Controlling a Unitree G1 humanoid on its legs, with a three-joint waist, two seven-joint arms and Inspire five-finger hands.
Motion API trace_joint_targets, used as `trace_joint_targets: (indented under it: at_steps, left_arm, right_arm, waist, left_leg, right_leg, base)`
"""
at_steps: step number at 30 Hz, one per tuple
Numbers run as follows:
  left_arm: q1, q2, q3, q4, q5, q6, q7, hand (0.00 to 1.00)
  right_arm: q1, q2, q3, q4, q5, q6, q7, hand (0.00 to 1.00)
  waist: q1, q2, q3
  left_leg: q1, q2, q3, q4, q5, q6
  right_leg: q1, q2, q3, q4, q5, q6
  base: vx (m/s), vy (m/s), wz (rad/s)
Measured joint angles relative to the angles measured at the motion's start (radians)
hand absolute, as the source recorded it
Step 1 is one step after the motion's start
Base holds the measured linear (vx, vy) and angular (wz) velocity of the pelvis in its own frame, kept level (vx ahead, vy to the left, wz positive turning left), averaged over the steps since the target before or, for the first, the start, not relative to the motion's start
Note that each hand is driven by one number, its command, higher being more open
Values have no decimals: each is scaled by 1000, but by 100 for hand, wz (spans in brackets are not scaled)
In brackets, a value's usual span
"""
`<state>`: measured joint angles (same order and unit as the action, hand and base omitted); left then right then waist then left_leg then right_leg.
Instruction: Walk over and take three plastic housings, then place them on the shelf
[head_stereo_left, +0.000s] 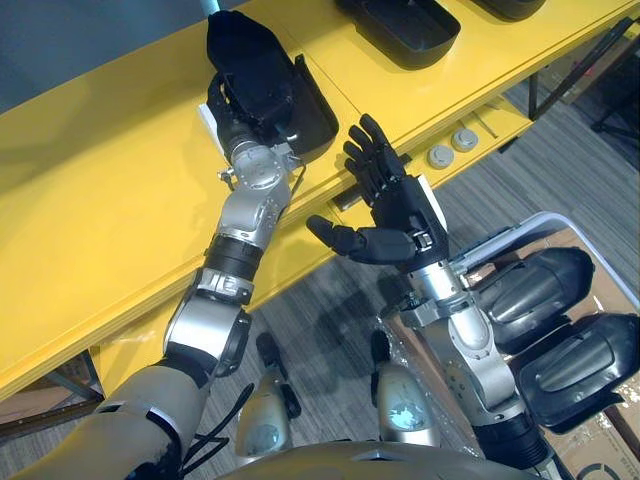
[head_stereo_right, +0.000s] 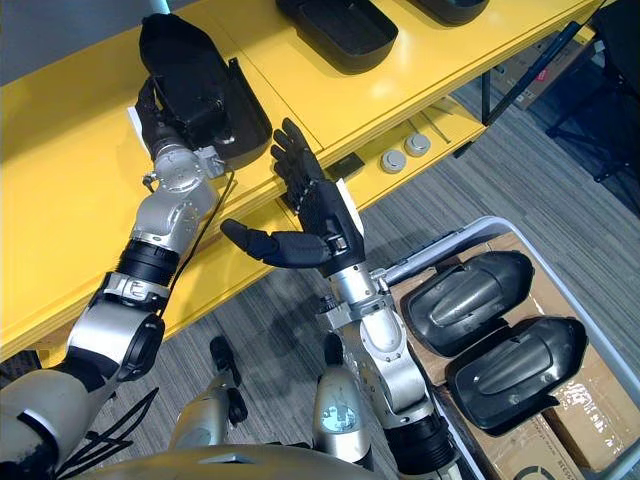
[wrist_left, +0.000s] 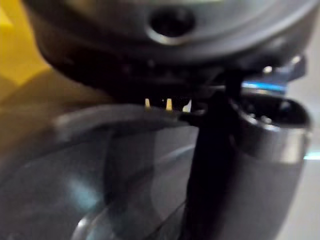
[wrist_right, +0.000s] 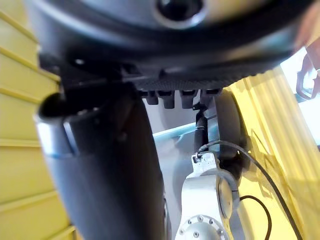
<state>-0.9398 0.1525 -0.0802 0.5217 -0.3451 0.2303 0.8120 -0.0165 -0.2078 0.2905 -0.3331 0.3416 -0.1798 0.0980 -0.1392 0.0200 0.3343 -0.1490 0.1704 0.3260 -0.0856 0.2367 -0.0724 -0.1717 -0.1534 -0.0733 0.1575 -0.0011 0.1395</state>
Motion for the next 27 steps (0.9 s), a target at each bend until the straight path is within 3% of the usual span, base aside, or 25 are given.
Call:
trace_joint_targets:
  at_steps: [11,17,19,20,23,27]
  left_arm:
    - [8,130,109,88,12,18,38,100]
    - [8,159,114,93,121,146,28,100]
    - [12,172,117,97,116,159,11,100]
    - [20,177,118,97,112,152,2,100]
    - [77,183,119,92,32,58,-41,100]
    - [246,157,80,-85,-239,-124,-188,100]
  right_arm:
    - [15,-23,16,0,27,0,4,100]
    - [59,-31,38,-63,27,0,13,100]
    - [73,-31,34,-75,28,-1,22,100]
    - [80,-33,33,-75,29,-1,26,100]
    - [120,-33,34,-75,29,-1,44,100]
    - [138,-30,37,-58,4,-1,79,100]
  waist:
    - [2,2,2]
    - [-4,3,1]
    - [-10,7,-2]
    - [-13,8,-3]
    - [-19,16,-12]
    - [-2,36,-56]
  left_leg:
    - [30,-2,-1,0,0,1]
    - [56,-3,4,0,-2,-1]
    - [59,-2,4,0,-2,-1]
    - [61,-2,5,0,-2,-1]
    - [75,-2,6,0,-4,-2]
    - [87,-5,2,0,-12,-3]
  right_leg:
    - [34,-2,-1,-1,-2,0]
    - [55,-3,0,-4,-3,-2]
    - [57,-3,0,-4,-3,-2]
    - [59,-3,1,-4,-3,-3]
    - [82,-2,0,-18,-1,-1]
    - [109,-4,-6,-40,3,3]
  base:
    - [3,-10,1]
    - [1,-10,-2]
    - [-2,-11,-4]
    - [0,0,0]
    - [1,-7,1]
    - [15,-19,5]
